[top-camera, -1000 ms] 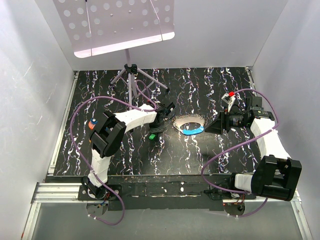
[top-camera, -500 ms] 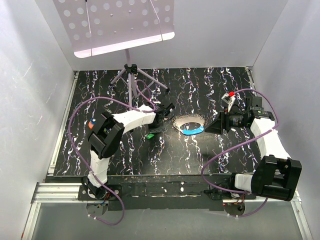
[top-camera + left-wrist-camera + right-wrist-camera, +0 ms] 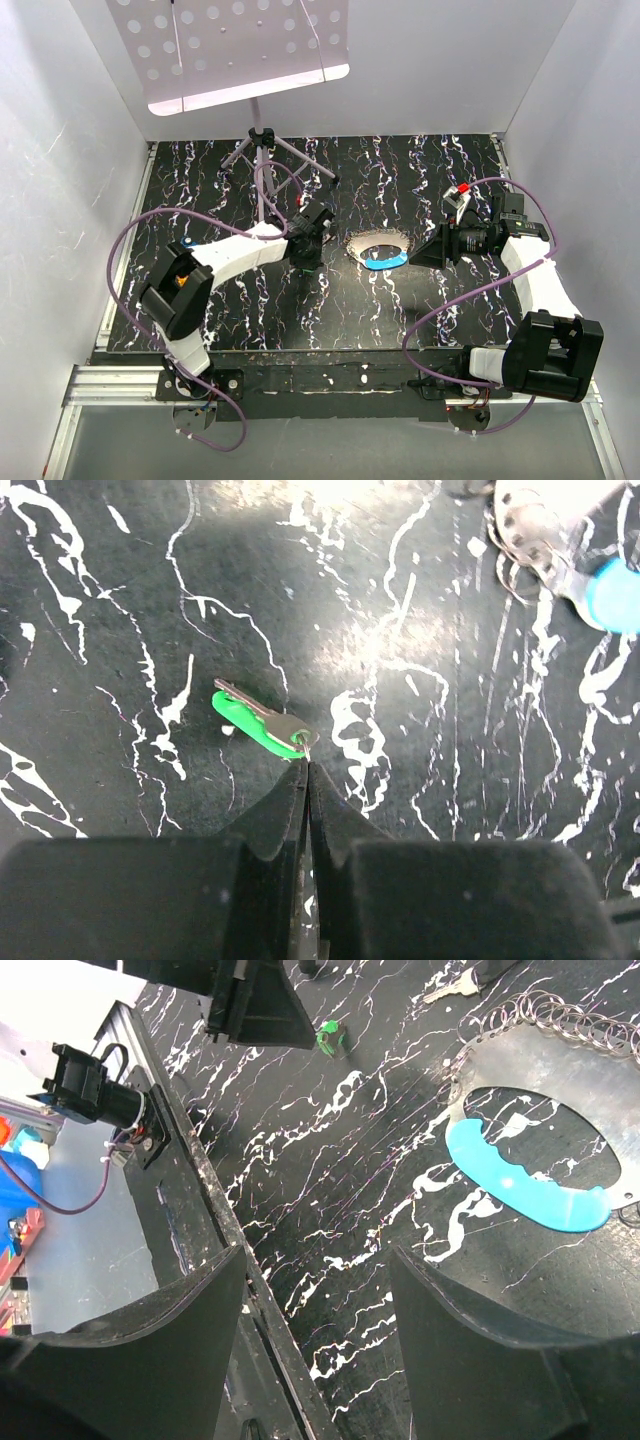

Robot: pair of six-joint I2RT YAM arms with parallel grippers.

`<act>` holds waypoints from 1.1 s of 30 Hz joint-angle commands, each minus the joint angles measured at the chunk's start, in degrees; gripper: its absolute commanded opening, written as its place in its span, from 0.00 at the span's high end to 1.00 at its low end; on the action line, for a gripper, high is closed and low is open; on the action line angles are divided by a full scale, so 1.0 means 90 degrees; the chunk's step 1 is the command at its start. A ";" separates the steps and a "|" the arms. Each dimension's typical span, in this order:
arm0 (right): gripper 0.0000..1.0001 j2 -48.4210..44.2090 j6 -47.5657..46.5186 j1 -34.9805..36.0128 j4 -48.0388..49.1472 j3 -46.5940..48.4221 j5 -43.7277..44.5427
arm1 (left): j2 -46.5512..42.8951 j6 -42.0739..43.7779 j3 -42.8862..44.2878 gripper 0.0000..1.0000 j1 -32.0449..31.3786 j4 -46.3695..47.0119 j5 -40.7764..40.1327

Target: Put the keys on the keyring

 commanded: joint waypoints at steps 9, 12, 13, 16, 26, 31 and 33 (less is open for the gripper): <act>0.32 -0.0230 -0.0781 0.0024 -0.0548 0.0272 -0.0631 | -0.1850 0.2537 -0.1728 1.00 -0.0020 0.2667 0.2909; 0.33 -0.0210 -0.1911 0.0354 -0.1104 0.0262 -0.0906 | -0.2085 0.3055 -0.1963 1.00 -0.0030 0.3049 0.3692; 0.33 -0.0181 -0.2322 0.0578 -0.1319 0.0271 -0.0877 | -0.2143 0.3134 -0.2002 1.00 -0.0030 0.3117 0.3810; 0.36 -0.0016 -0.3621 0.1243 -0.1818 0.0291 -0.0847 | -0.2270 0.3543 -0.2129 1.00 -0.0030 0.3351 0.4191; 0.39 0.0541 -0.5413 0.2298 -0.2328 0.0867 -0.0711 | -0.2417 0.3877 -0.2471 1.00 -0.0166 0.4143 0.5080; 0.43 0.0230 -0.4310 0.2924 -0.1498 0.0897 -0.0359 | -0.2826 0.3906 -0.2558 1.00 -0.0537 0.4270 0.4983; 0.43 -0.0033 -0.4114 0.3022 -0.1312 0.0848 -0.0407 | -0.3139 0.3896 -0.2695 1.00 -0.0674 0.4532 0.4934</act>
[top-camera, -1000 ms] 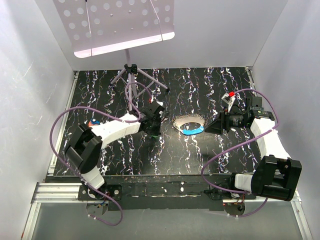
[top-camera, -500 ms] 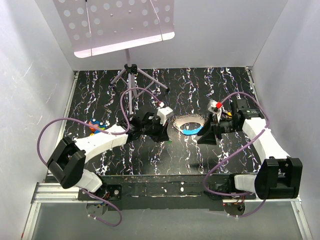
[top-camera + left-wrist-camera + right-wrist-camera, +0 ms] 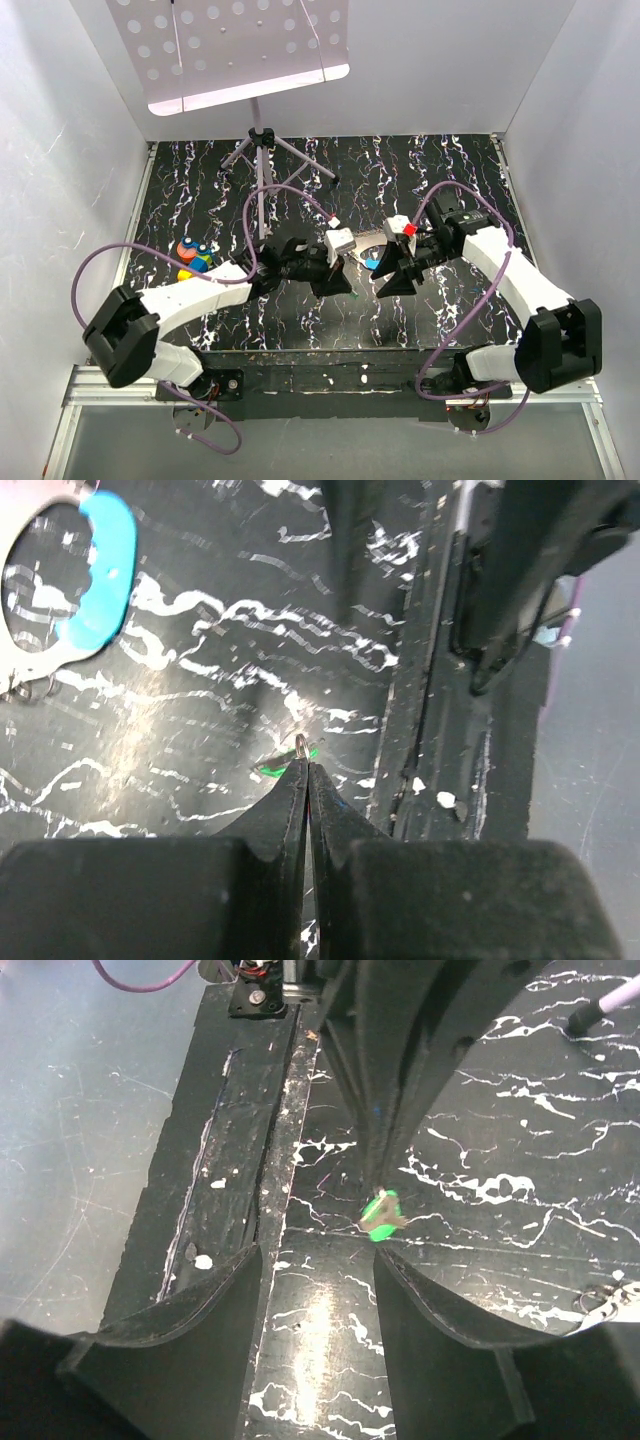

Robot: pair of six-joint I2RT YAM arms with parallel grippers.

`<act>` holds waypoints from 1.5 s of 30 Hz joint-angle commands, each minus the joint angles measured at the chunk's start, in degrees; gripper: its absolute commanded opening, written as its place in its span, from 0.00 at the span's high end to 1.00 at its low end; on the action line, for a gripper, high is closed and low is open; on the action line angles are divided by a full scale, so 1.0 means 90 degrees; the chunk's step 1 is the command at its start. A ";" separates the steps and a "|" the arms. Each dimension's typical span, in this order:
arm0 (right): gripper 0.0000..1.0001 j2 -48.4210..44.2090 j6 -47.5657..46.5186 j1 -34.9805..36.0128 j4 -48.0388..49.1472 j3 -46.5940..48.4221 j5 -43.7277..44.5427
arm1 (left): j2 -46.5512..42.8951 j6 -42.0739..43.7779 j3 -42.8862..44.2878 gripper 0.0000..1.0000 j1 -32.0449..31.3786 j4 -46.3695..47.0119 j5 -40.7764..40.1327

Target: Put the keys on the keyring

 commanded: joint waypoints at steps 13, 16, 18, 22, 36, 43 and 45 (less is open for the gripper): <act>0.47 -0.0806 0.0174 0.0532 -0.0590 0.0916 -0.0180 | -0.1727 -0.0537 -0.1073 1.00 -0.0464 0.2210 0.0374; 0.50 -0.0748 0.0183 0.0649 -0.0630 0.0986 -0.0317 | -0.1717 -0.0683 -0.1142 1.00 -0.0464 0.2503 0.0433; 0.51 -0.0728 0.0290 0.0727 -0.0562 0.0918 -0.0327 | -0.1736 -0.0781 -0.1181 1.00 -0.0464 0.2689 0.0433; 0.55 -0.0709 0.0544 0.0776 -0.0367 0.0888 -0.0249 | -0.1795 -0.0947 -0.1278 1.00 -0.0464 0.3001 0.0404; 0.62 -0.0582 0.1023 0.0952 0.0044 0.0859 -0.0210 | -0.1834 -0.1210 -0.1454 1.00 -0.0474 0.3450 0.0345; 0.67 -0.0621 0.1082 0.1010 0.0073 0.0810 -0.0298 | -0.1785 -0.1406 -0.1552 1.00 -0.0483 0.3812 0.0257; 0.71 -0.0630 0.1092 0.1010 0.0044 0.0829 -0.0337 | -0.1795 -0.1445 -0.1581 1.00 -0.0474 0.3852 0.0228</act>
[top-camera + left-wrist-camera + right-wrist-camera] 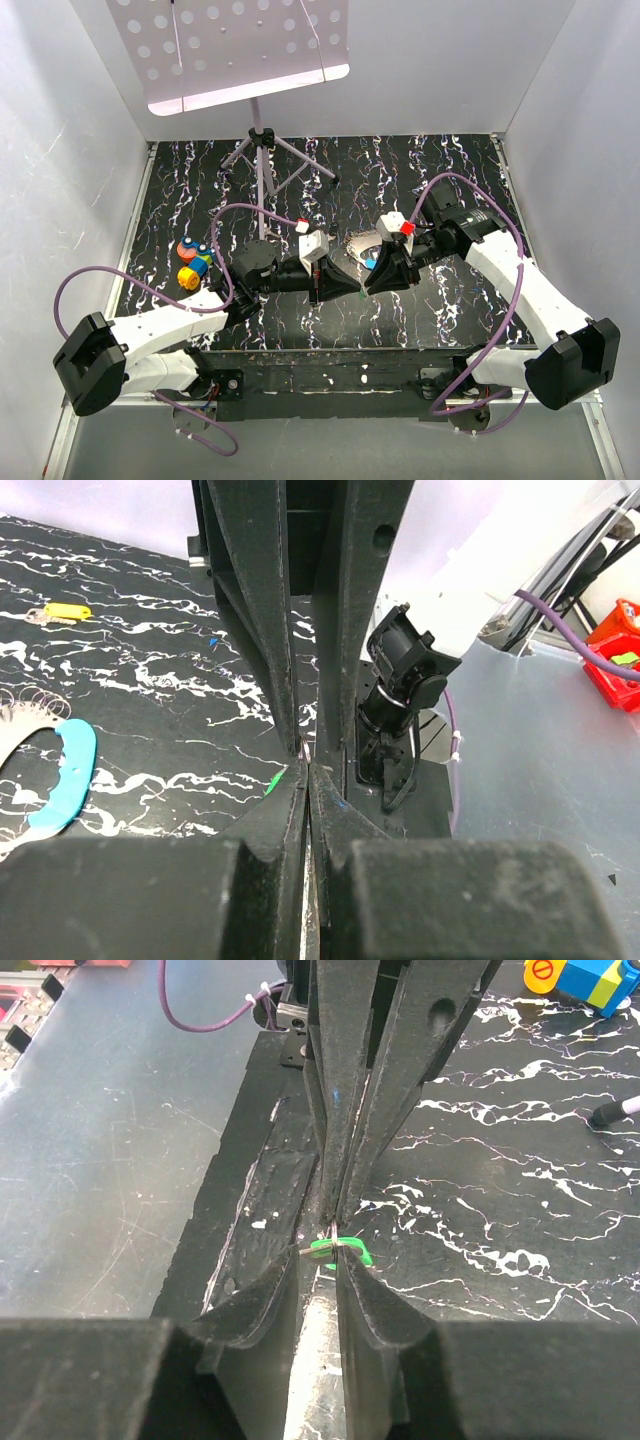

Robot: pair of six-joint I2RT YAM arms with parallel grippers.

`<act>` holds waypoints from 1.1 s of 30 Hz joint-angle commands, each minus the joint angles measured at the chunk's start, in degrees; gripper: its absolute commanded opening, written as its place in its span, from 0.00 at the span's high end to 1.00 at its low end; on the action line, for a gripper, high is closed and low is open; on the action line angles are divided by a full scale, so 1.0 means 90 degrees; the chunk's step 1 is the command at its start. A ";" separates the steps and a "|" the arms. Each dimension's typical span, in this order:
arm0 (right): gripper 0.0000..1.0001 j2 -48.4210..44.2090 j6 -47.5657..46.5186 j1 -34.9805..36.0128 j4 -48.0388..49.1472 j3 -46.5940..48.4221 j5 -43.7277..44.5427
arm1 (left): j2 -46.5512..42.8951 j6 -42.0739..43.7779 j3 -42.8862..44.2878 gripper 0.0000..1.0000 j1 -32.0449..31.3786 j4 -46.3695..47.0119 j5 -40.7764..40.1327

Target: Put the keys on the keyring

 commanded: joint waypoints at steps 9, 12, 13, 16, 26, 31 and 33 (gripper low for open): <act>0.96 -0.0045 0.0118 0.0093 0.0081 0.0064 -0.0306 | -0.0204 -0.0212 -0.0141 1.00 -0.0034 0.0416 -0.0149; 0.99 -0.0065 0.0118 0.0093 0.0080 0.0045 -0.0315 | -0.0185 -0.0270 -0.0161 1.00 -0.0034 0.0474 -0.0198; 0.99 -0.0074 0.0118 0.0102 0.0061 0.0035 -0.0286 | -0.0175 -0.0300 -0.0190 1.00 -0.0034 0.0494 -0.0207; 0.99 -0.0113 0.0108 0.0102 0.0003 0.0064 -0.0102 | -0.0243 -0.0426 -0.0248 0.96 -0.0034 0.0484 -0.0246; 0.99 -0.0250 -0.1529 0.0093 -0.1177 0.0395 0.2251 | -0.2428 -0.0446 -0.1028 0.02 -0.0005 -0.1107 -0.1708; 0.99 0.0062 -0.2352 0.0112 -0.2584 0.1293 0.3082 | -0.3524 -0.0117 -0.1635 0.02 0.0034 -0.0679 -0.2424; 0.99 -0.0025 -0.2450 0.0112 -0.2576 0.1431 0.3239 | -0.3418 0.0391 -0.1422 0.02 0.0044 -0.0998 -0.2434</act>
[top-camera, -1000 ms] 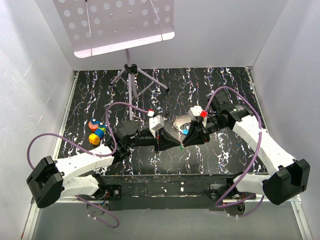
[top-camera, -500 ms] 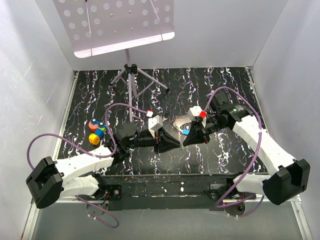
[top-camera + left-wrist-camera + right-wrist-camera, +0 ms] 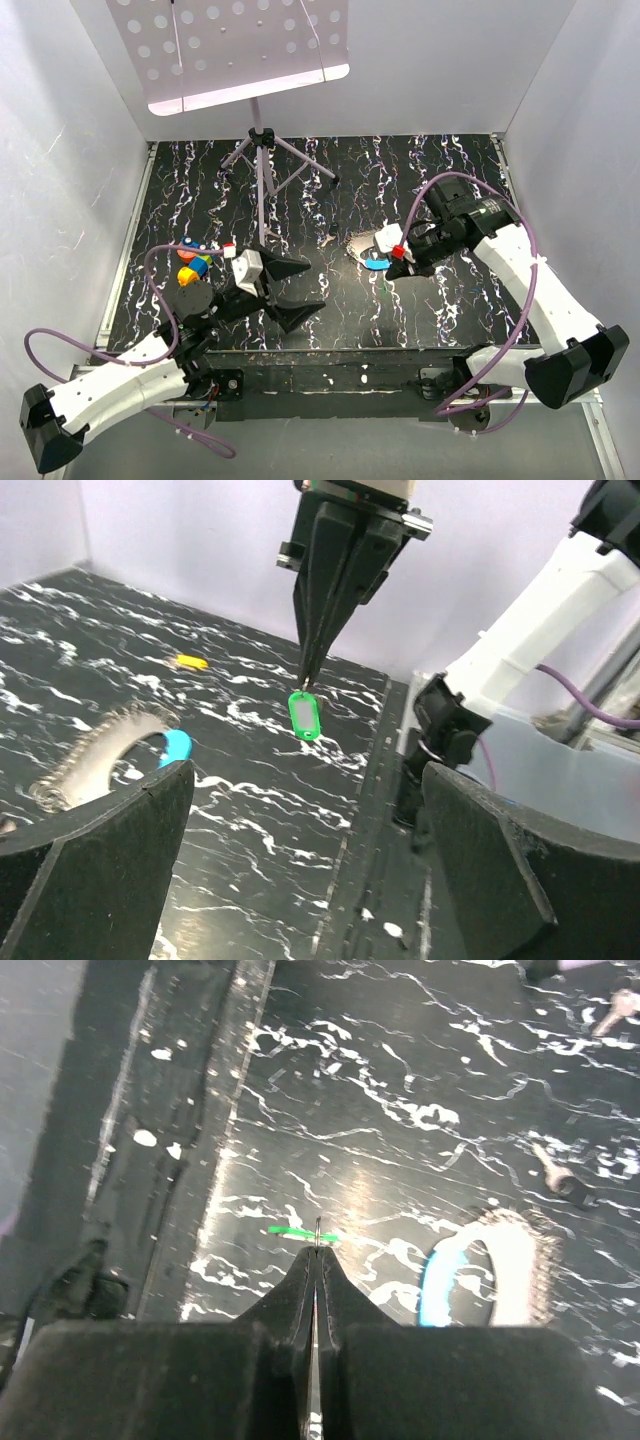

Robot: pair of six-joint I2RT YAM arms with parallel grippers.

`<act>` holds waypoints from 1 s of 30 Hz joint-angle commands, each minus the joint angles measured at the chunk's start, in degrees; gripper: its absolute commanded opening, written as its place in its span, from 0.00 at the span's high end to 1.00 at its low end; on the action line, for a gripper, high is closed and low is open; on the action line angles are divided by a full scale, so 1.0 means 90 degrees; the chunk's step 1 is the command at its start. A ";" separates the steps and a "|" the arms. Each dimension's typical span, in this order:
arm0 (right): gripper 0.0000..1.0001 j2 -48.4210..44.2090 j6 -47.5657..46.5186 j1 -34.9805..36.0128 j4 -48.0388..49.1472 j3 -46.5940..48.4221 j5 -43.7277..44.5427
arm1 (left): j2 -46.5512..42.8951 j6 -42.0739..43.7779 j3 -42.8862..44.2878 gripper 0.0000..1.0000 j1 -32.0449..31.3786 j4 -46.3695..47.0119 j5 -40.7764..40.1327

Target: Put the keys on the keyring

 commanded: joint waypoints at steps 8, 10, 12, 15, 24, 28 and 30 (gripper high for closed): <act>0.99 -0.1147 -0.0356 0.0912 0.1324 -0.0549 0.1077 | 0.1639 0.2417 0.1339 0.18 0.0022 -0.1251 0.0092; 0.99 -0.1479 -0.0112 0.1147 0.2135 -0.0930 0.1116 | 0.1679 0.2544 0.1340 0.21 0.0022 -0.1056 0.0316; 0.99 -0.1714 0.0219 0.1400 0.2828 -0.1175 0.1155 | 0.1708 0.2604 0.1301 0.25 0.0022 -0.0938 0.0444; 0.99 -0.1861 0.0679 0.1752 0.3299 -0.1449 0.1350 | 0.1825 0.2623 0.1398 0.37 0.0012 -0.1083 0.0727; 0.99 -0.2105 0.1256 0.2163 0.4393 -0.2015 0.1771 | 0.2079 0.2281 0.1583 0.46 0.0022 -0.0899 0.0981; 0.99 -0.2125 0.1403 0.2163 0.4570 -0.2084 0.1829 | 0.2430 0.2174 0.1857 0.55 0.0012 -0.0889 0.1050; 0.99 -0.2115 0.1432 0.2163 0.4541 -0.2094 0.1859 | 0.2557 0.2203 0.1935 0.57 0.0022 -0.0860 0.1069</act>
